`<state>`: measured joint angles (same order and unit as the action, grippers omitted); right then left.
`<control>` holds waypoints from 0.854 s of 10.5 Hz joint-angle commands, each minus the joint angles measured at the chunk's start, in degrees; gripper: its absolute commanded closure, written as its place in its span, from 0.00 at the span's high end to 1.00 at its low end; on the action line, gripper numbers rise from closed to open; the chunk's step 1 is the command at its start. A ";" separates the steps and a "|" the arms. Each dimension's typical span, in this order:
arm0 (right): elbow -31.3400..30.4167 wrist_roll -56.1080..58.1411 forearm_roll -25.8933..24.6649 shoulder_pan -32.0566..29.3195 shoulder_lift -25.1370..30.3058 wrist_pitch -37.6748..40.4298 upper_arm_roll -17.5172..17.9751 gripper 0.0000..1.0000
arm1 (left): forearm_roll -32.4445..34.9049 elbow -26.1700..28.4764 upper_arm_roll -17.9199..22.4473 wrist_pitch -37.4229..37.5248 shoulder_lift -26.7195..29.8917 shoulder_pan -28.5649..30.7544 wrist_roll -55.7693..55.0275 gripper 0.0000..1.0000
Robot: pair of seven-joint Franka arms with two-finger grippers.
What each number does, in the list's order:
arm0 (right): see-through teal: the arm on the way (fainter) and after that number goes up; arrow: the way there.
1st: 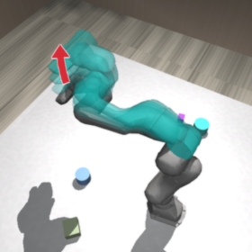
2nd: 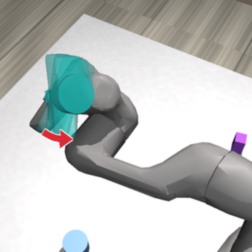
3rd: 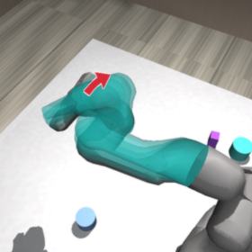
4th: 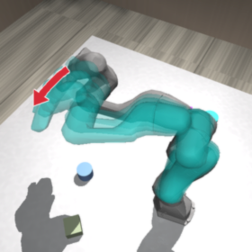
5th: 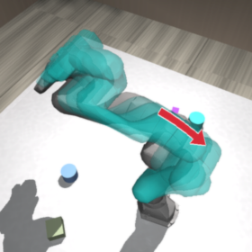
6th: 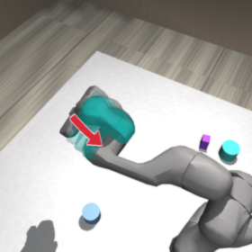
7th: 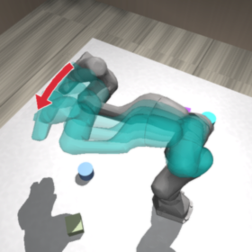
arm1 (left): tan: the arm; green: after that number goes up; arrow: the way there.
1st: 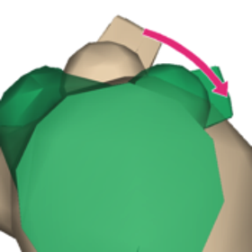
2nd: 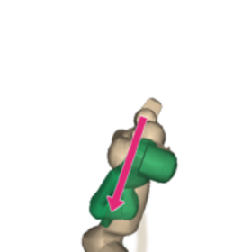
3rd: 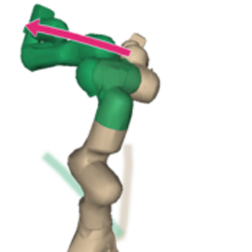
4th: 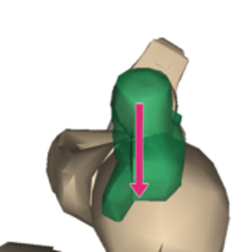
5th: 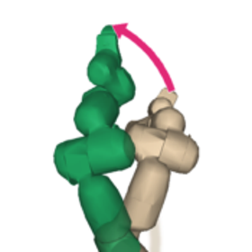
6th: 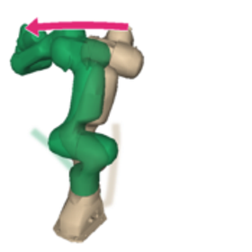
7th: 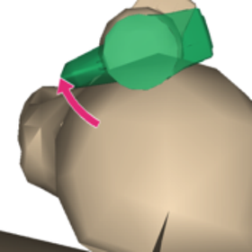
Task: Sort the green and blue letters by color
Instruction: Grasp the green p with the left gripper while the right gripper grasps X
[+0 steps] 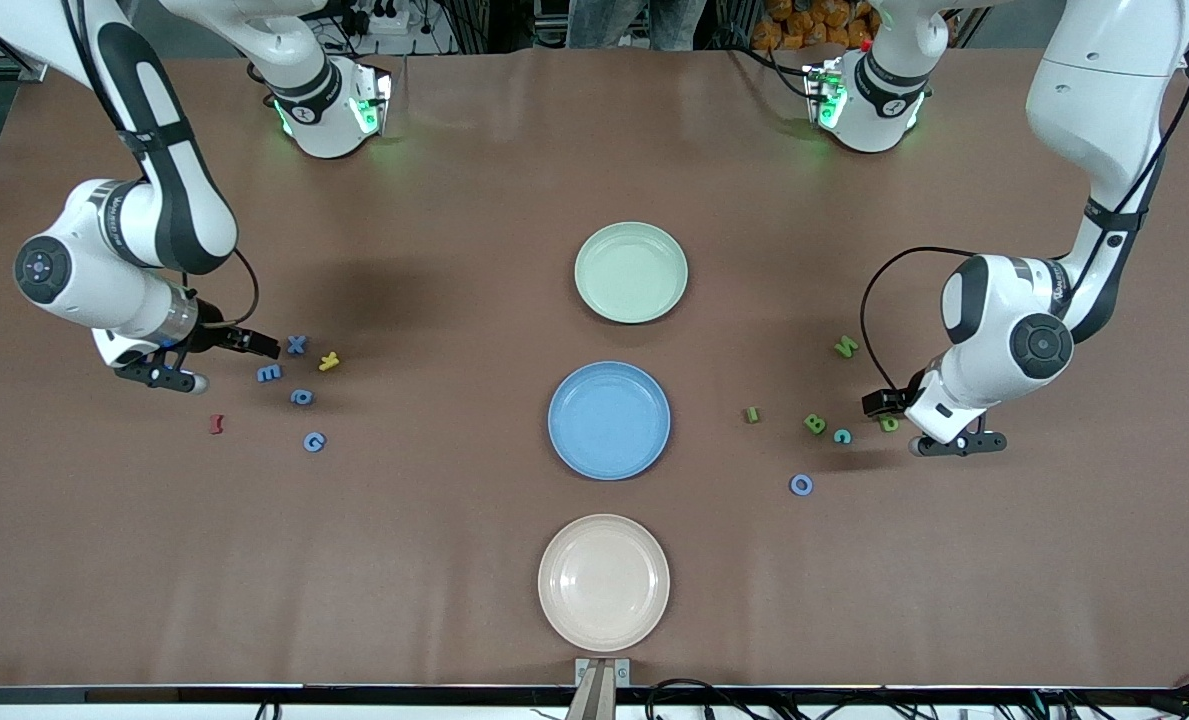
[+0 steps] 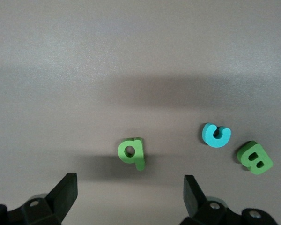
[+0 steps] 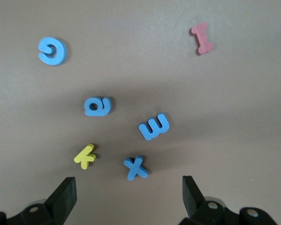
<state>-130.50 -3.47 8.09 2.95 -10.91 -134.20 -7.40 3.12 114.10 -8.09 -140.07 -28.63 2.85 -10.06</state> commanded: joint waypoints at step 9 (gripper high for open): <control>-8.89 0.66 0.79 1.88 -6.05 -17.04 0.20 1.00 | 1.54 -0.89 -0.08 -0.73 -0.46 -0.30 -5.93 1.00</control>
<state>-136.76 -3.36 8.07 4.39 -17.27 -148.07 -7.28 3.12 113.65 -8.12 -140.11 -28.65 2.81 -13.20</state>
